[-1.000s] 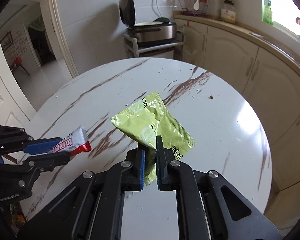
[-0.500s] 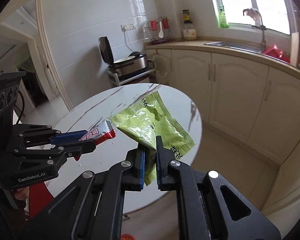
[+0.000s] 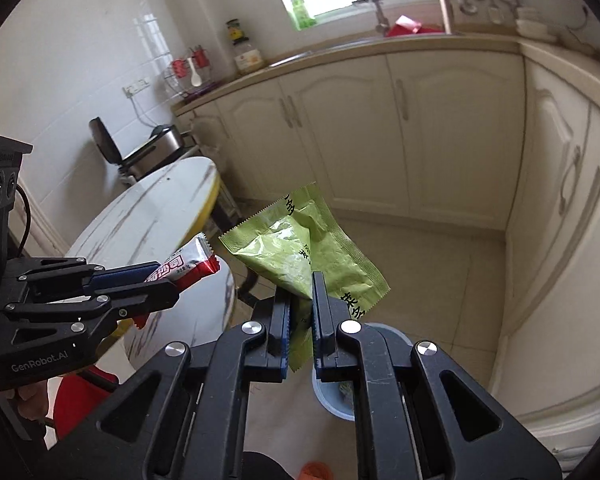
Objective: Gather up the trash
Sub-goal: 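Carry red-white packet and green packet to the blue bin and open both tools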
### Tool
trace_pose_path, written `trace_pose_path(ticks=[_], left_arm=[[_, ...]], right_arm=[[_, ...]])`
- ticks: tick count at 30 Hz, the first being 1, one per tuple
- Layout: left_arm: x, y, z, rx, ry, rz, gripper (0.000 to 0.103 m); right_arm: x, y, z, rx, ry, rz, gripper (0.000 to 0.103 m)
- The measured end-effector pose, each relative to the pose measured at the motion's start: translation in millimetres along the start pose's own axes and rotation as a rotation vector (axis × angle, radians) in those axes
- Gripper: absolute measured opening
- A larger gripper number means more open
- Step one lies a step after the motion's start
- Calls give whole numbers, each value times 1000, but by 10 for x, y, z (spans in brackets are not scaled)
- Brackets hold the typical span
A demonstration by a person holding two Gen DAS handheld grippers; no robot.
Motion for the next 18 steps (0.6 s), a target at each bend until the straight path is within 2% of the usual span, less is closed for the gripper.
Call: trace_pose_path(ticks=[8,17,18], left_arm=[[-109,1145,16,81,33,-169,13],[-237,1908,-71,84,38,-237,20],[-244,1954,-71,79,34,-241,24]], right_arm=[[235,548,686,56,132,-102,9],[410,954,1019,72,188,-185,9],[430,984,1033,72,191,-190,9]])
Point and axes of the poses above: each gripper's, at about its wrist camera, not at the fingertips, and y roughly the way its jaws point, z to its right, x to its underside, the point moved 4 cm from there along y, roughly the way its jaws point, and after that the axes turned 13 degrees about y, right-handed, at the moved point
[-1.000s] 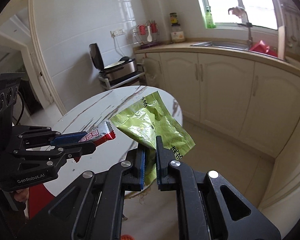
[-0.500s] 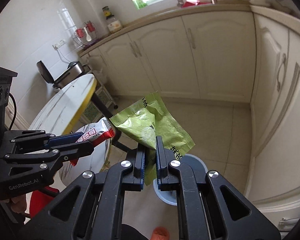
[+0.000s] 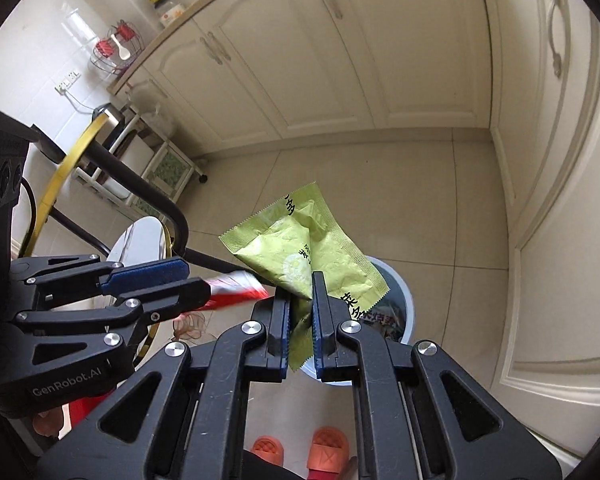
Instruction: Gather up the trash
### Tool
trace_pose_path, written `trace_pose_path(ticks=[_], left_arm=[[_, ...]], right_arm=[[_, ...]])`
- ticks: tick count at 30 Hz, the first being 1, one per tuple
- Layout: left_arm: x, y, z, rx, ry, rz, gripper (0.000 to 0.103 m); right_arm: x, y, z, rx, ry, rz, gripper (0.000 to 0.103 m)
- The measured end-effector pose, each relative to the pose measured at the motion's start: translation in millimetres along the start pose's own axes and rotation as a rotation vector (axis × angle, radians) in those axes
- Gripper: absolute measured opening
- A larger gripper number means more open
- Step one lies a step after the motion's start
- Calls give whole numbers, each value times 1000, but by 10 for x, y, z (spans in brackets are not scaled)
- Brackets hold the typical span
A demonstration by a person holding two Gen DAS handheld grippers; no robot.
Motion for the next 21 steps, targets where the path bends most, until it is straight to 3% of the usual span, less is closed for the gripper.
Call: trace_pose_path(ticks=[1,3,11,15,21], left_arm=[[33,57,8,-4,-5,-4,29],[33,58,-34,-22,-14,-2,47],[31,-82,-45,-97,-50,28,60],[64,-244,39,-141,-53,50,63],[216,-710,201,-190,-73,142,69]], right_arm=[[-1,44,-4,-3,0,-8,9],[25,105,18,-6,5,-20,9],[94,271,-38,-37,26,-57,14],[107,213,-123,-22,36,-40,49],[129,-158,-345,7,10,15,58]])
Point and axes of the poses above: each gripper's, at about its wrist camera, not at the fingertips, and y roughly the way its jaws point, z to its right, x to its underside, the point moved 4 cm from there along y, roughly the way its jaws point, and after that the axes turned 13 degrees about y, right-handed, at the moved point
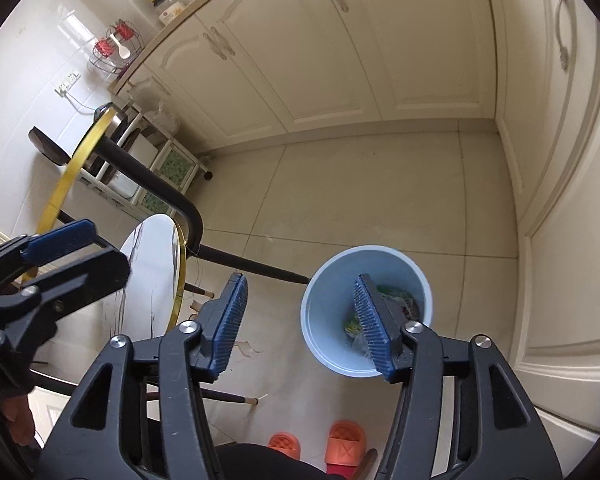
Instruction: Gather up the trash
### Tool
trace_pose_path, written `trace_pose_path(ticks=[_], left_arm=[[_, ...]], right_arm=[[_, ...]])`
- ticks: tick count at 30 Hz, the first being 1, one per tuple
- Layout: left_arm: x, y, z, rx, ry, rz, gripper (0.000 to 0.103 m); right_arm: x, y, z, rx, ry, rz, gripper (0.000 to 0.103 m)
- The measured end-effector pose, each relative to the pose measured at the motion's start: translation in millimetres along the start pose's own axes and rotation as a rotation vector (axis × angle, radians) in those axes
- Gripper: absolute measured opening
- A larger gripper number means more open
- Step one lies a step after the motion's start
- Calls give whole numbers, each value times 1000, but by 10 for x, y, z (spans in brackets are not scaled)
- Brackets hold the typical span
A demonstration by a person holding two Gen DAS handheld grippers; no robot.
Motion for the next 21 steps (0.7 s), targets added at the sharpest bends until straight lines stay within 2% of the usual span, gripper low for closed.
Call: trace_pose_path(ticks=[3,5,7,8,11,13,19,21], left_arm=[[108,-461,24,-43,-15,76,81],[223,-811,7,-83,-19,141,83],[371,-1154,-51,-115,-37,201,88],[454,-1343,-69,-135,-44,232,93],[751,-1898,-126,-237,-70,319,102],[962,-2215,-150,-321,-101,354,102],[1793,-3056,-165,-451,-220,415,102],[2039,-3301,-31,-494,-249,431,102]], right_arm=[[14,-319,-219,14,-30,57,68],[42,-574,-413,11,-57,100,73],[90,-830,-646,15,-94,143,89],[128,-968,-777,8,-119,170,92],[284,-1369,-1207,-40,-203,236,95],[420,-1621,-1486,-71,-260,283,103],[833,-2242,-2249,-149,-379,388,103],[985,-2406,-2500,-179,-424,410,103]])
Point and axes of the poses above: each gripper's, at about its wrist camera, not at the fingertips, and y roughly the way its jaws point, z to its right, x to its underside, the point moved 4 cm from there along y, roughly the way its jaws point, and after that the axes turned 13 degrees about y, right-handed, at the moved point
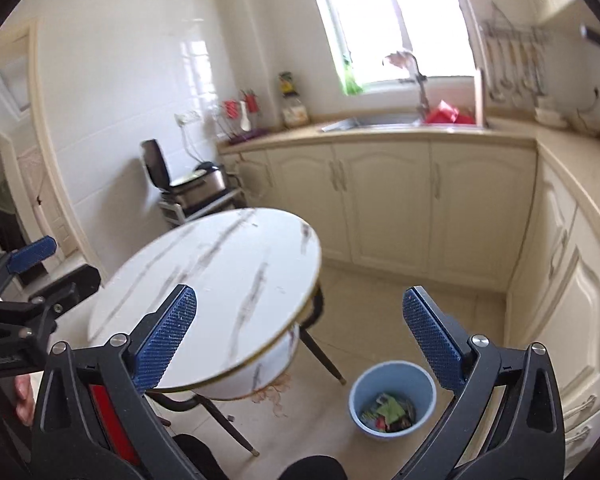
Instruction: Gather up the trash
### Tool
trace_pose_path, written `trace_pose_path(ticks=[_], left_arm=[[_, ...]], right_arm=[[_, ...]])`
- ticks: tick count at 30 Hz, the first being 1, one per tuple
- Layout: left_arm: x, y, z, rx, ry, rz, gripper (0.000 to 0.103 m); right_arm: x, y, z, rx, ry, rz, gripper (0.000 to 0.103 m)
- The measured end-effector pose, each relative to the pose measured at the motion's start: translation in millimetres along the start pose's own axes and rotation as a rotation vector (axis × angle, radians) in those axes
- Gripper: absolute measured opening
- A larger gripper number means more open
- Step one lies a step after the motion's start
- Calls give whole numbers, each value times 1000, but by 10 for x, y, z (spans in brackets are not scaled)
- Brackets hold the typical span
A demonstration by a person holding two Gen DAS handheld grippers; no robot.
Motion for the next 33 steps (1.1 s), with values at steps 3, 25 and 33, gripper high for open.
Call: trace_pose_path(ticks=[3,25,33], left_arm=[[239,-516,-28,-61,-41,37,102],[1734,-2581,195,-277,-154,281,102],[1926,-2533,140,-274,-175,310,102]], right_arm=[[12,-205,-404,-35,-55,38,103],[143,-1215,-1713,-139,-255,229,103],[147,-1370,-1803,-109,-276,299,103]])
Point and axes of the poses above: each gripper's, at about its wrist camera, not at the fingertips, and y roughly the way its jaws point, z to its right, x to its underside, the point moved 4 cm from there along y, roughly the way its jaws point, and after that the axes turned 13 degrees about y, right-handed, at the moved point
